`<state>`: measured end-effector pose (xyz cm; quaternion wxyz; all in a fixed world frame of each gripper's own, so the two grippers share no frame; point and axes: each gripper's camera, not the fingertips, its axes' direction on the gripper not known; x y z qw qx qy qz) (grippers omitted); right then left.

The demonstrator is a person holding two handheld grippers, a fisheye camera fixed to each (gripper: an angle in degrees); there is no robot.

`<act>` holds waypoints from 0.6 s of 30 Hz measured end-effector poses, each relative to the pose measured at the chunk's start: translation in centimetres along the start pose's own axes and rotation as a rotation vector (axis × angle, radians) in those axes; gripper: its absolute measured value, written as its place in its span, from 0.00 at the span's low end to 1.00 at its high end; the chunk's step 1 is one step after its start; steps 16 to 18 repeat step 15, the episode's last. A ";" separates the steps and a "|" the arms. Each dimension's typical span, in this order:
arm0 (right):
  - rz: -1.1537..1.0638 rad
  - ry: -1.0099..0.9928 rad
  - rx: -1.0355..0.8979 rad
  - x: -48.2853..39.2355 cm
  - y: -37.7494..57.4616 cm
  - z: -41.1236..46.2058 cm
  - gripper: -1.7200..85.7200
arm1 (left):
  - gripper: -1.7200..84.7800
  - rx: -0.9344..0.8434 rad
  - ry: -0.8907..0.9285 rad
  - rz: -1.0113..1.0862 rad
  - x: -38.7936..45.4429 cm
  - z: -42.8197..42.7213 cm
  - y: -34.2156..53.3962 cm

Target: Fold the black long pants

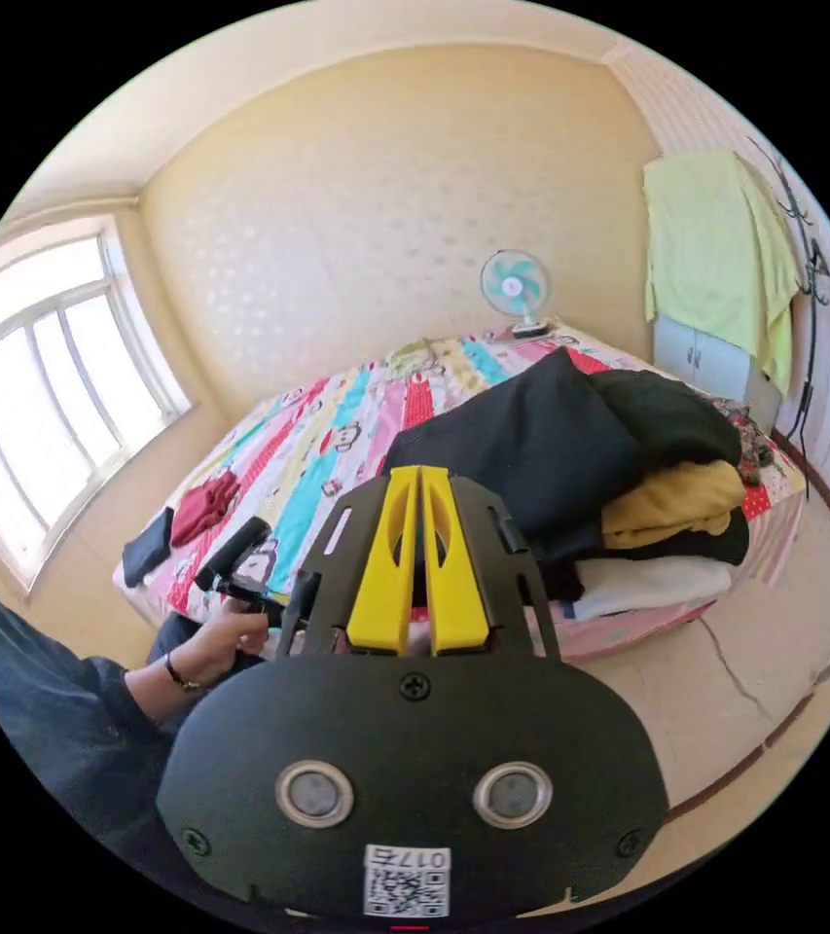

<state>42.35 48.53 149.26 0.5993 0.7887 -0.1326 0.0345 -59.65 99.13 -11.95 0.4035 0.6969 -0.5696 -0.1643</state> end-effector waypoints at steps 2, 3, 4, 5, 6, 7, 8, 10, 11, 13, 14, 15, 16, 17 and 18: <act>-0.099 -0.005 -0.232 -4.5 -0.1 6.9 0.03 | 0.04 -0.008 -0.126 -0.058 -2.0 -0.7 2.2; -0.184 -0.016 -0.401 -7.9 0.4 12.2 0.03 | 0.03 -0.007 -0.186 -0.118 -3.7 -1.5 3.8; -0.236 -0.031 -0.490 -9.9 0.8 15.0 0.03 | 0.02 -0.005 -0.206 -0.155 -4.6 -2.0 4.6; -0.338 -0.066 -0.638 -13.8 1.8 20.3 0.02 | 0.02 -0.001 -0.224 -0.238 -6.5 -3.1 6.1; -0.418 -0.088 -0.756 -17.7 2.7 25.1 0.02 | 0.01 0.003 -0.209 -0.297 -8.0 -4.3 7.5; -0.454 -0.097 -0.813 -19.6 3.2 27.5 0.02 | 0.01 0.006 -0.196 -0.317 -8.7 -5.0 8.1; -0.530 -0.113 -0.922 -23.6 4.2 32.3 0.02 | 0.01 0.022 -0.175 -0.348 -9.7 -6.6 9.4; -0.645 -0.126 -1.041 -29.4 5.6 39.7 0.02 | 0.01 0.069 -0.165 -0.385 -10.6 -9.6 11.3; -0.698 -0.095 -1.094 -32.9 6.5 44.5 0.02 | 0.01 0.110 -0.166 -0.399 -11.0 -11.7 12.5; -0.765 -0.058 -1.141 -37.7 8.4 51.3 0.02 | 0.01 0.167 -0.178 -0.420 -11.4 -14.6 14.4; -0.803 0.001 -1.171 -40.2 10.1 55.7 0.02 | 0.01 0.203 -0.191 -0.436 -11.7 -16.5 15.6; -0.863 0.096 -1.242 -41.9 12.2 59.4 0.02 | 0.01 0.243 -0.206 -0.447 -12.0 -18.3 16.8; -0.863 0.096 -1.242 -41.9 12.2 59.4 0.02 | 0.01 0.243 -0.206 -0.447 -12.0 -18.3 16.8; -0.863 0.096 -1.242 -41.9 12.2 59.4 0.02 | 0.01 0.243 -0.206 -0.447 -12.0 -18.3 16.8; -0.863 0.096 -1.242 -41.9 12.2 59.4 0.02 | 0.01 0.243 -0.206 -0.447 -12.0 -18.3 16.8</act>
